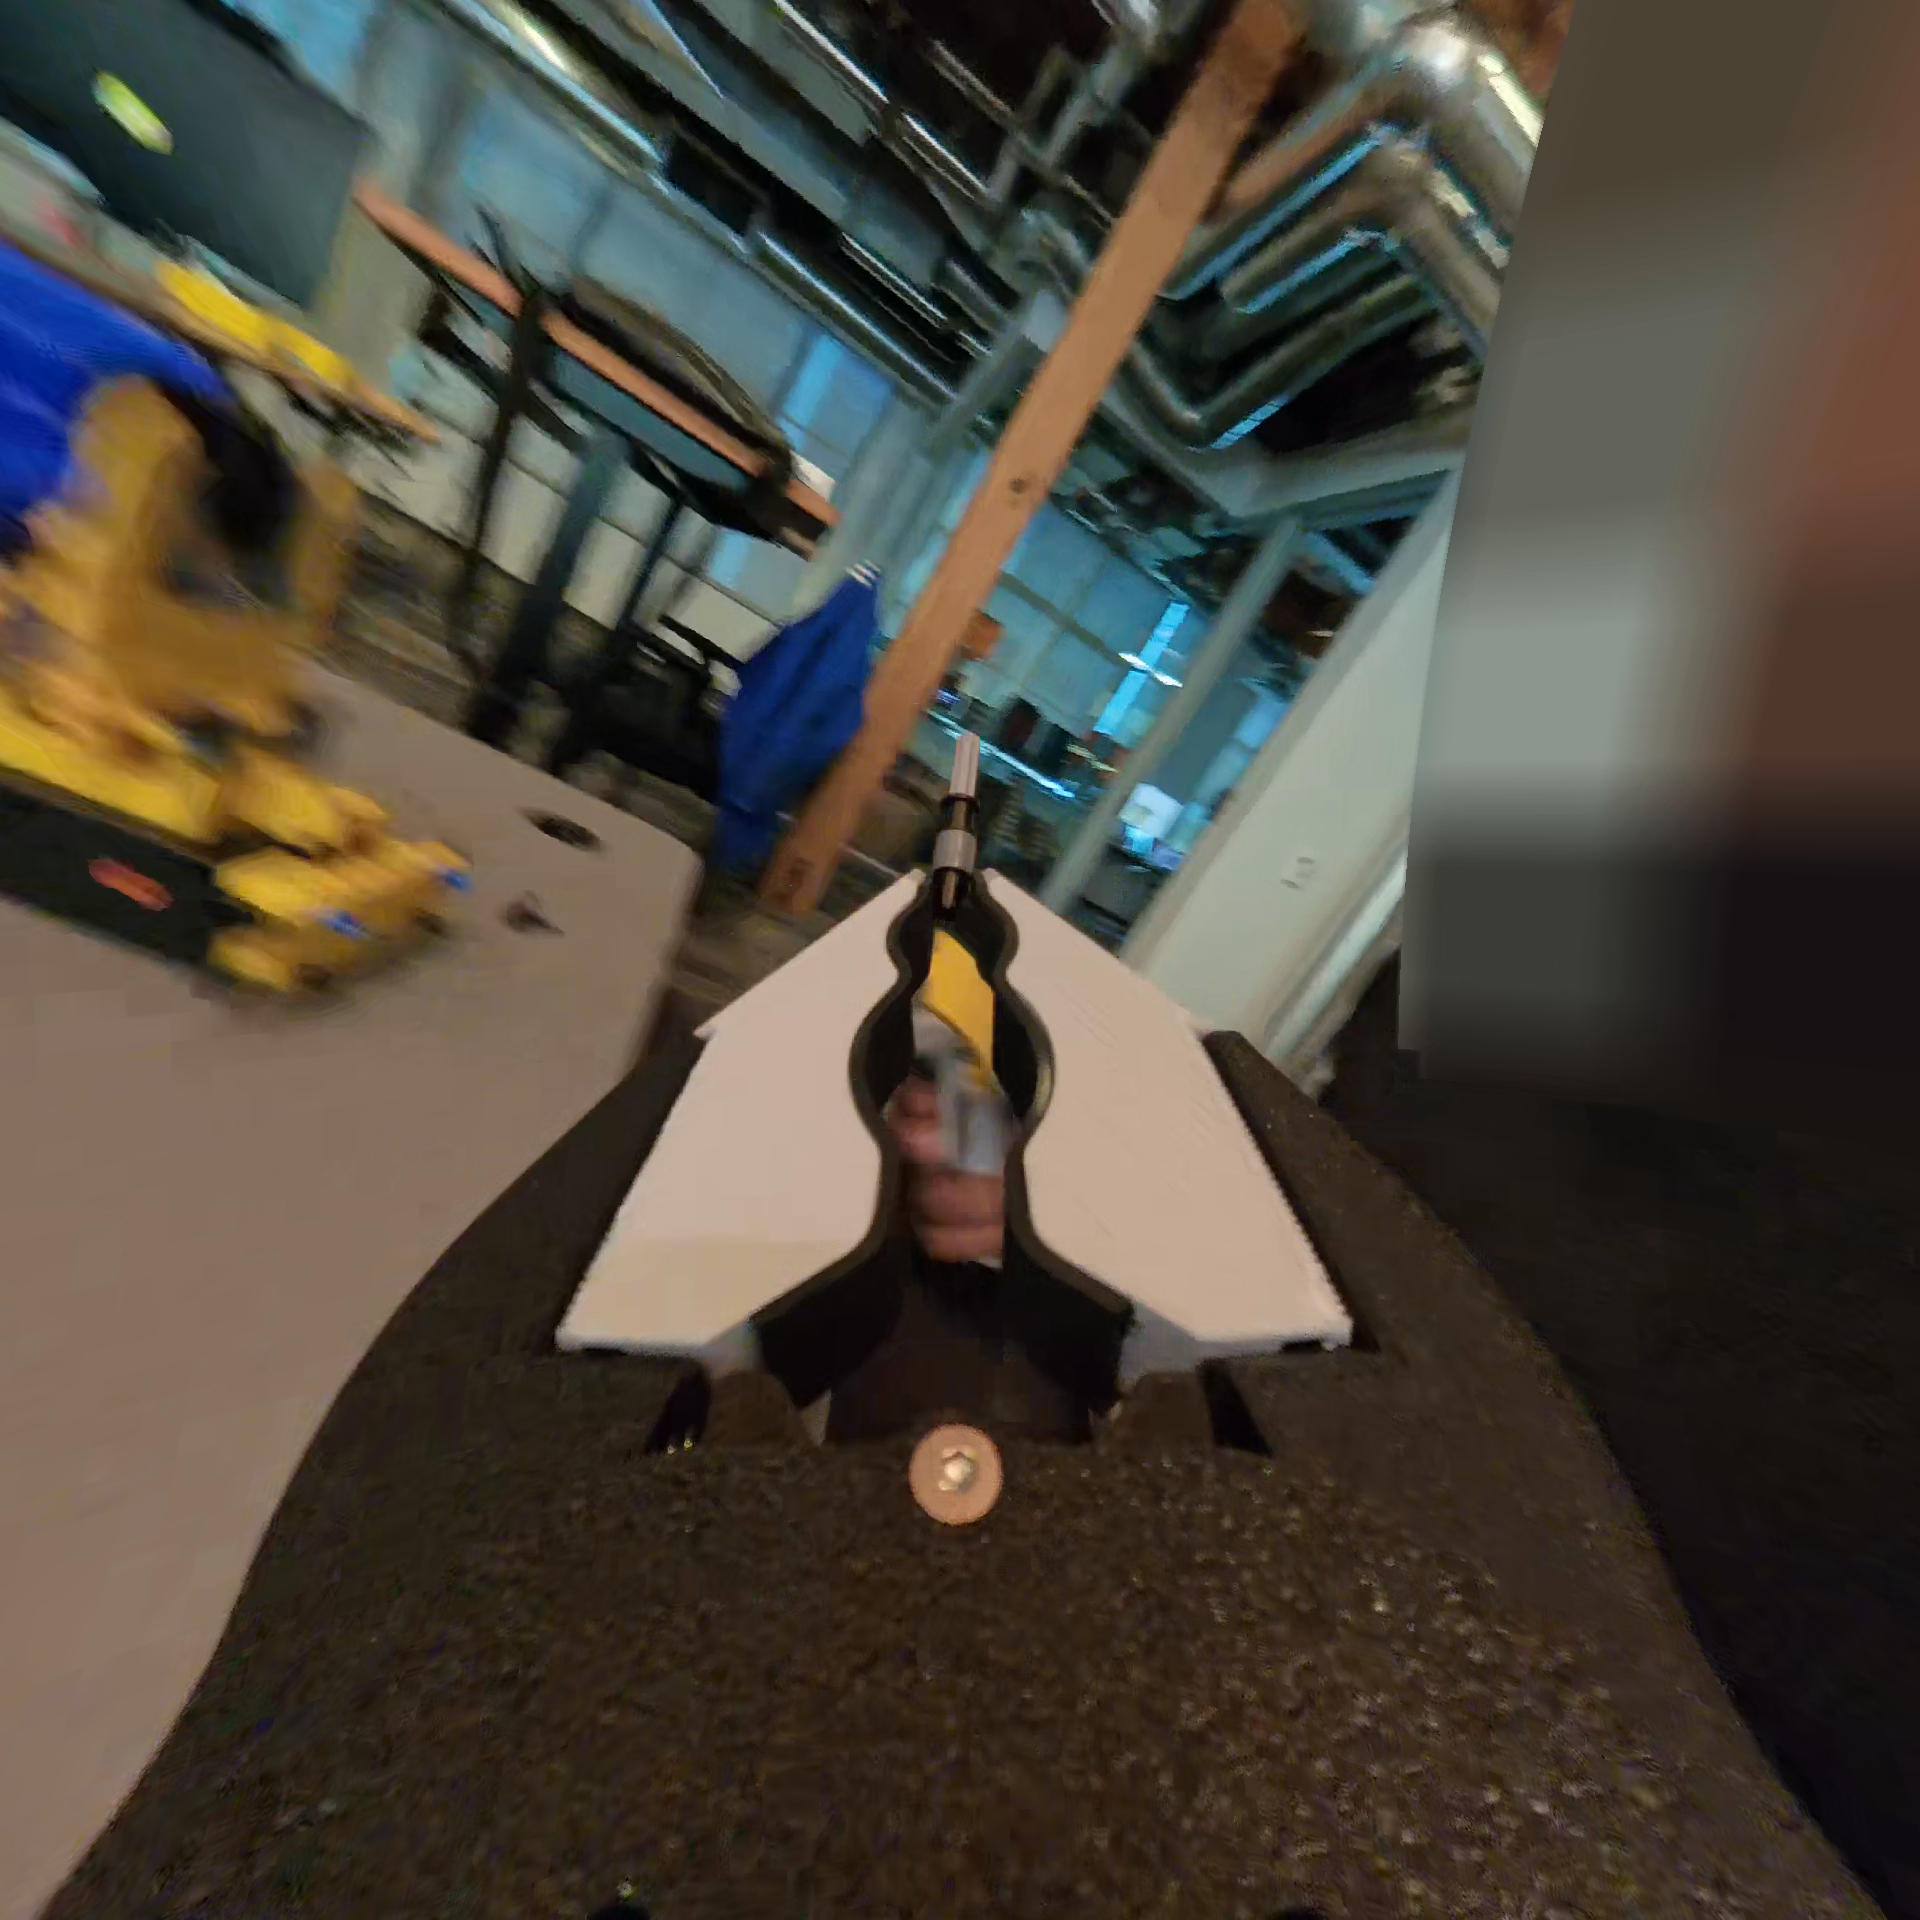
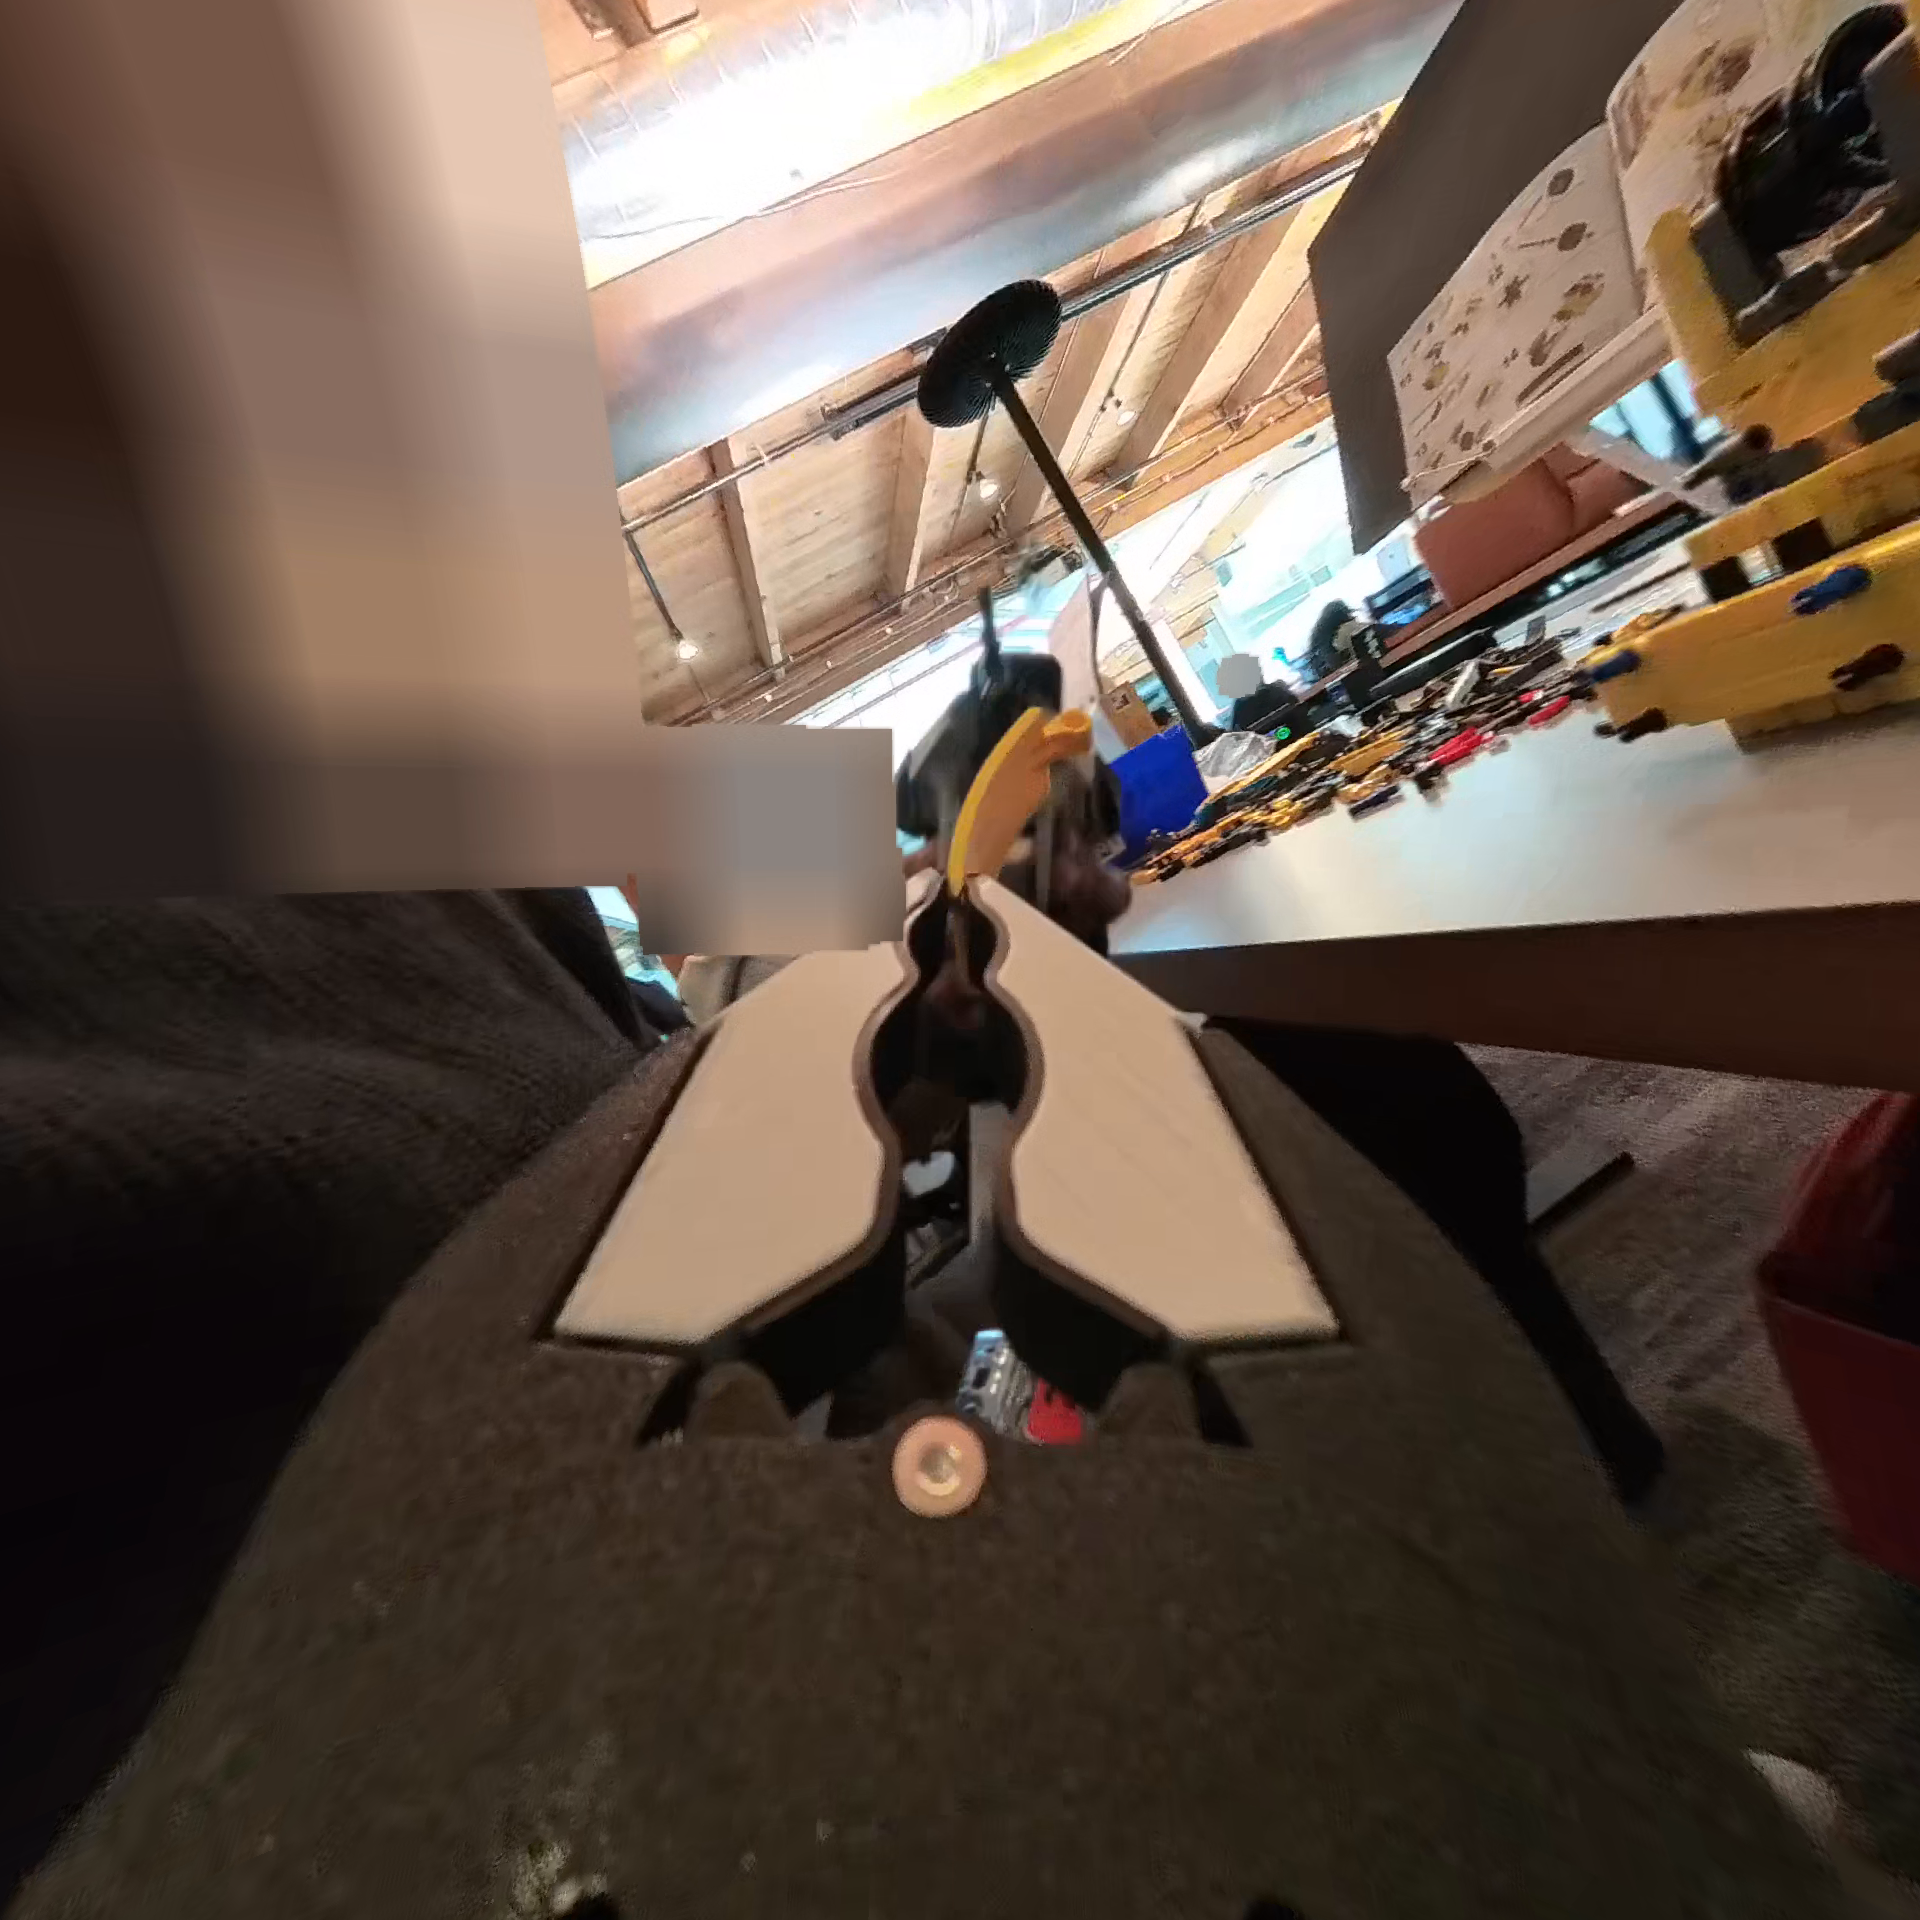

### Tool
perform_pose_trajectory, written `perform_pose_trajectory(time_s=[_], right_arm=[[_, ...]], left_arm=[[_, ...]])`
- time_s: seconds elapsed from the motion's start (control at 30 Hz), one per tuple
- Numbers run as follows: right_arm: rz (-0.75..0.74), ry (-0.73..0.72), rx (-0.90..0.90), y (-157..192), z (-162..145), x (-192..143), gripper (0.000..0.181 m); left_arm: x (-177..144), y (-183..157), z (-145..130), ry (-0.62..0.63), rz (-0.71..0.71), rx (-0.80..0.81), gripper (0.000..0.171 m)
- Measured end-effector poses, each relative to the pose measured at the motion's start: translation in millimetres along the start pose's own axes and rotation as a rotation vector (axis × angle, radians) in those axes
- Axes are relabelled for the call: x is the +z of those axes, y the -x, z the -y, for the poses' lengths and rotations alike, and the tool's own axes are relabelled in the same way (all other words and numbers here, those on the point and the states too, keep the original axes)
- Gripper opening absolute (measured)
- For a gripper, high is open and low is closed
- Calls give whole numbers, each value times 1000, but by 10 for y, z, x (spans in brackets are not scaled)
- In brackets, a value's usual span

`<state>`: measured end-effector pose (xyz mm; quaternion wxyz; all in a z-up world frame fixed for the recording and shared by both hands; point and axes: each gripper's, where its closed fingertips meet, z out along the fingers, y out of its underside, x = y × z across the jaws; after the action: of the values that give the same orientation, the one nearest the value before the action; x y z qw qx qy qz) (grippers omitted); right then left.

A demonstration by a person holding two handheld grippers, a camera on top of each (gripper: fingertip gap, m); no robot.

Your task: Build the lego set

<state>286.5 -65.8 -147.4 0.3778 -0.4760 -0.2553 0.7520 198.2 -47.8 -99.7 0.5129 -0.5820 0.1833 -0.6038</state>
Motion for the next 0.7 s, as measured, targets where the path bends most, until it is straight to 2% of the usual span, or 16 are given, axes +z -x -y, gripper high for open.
perform_pose_trajectory(time_s=[0.1, 0.2, 0.27, 0.43, 0.7], right_arm=[[69, -30, 63, 2, 92, -74, 2], [95, -6, 84, -23, 79, -155, 3], [106, 47, 74, -23, 1, -162, 2], [144, 60, 130, -32, -52, -176, 2], [148, 80, 125, -22, -97, -176, 1]], left_arm=[[202, -138, -569, 72, -68, -189, 5], [263, -94, -884, 134, -62, -244, 5], [246, -25, -909, 142, -57, -257, 5], [159, 89, -789, 116, -39, -256, 5], [141, 75, -823, 142, -84, -308, 5]])
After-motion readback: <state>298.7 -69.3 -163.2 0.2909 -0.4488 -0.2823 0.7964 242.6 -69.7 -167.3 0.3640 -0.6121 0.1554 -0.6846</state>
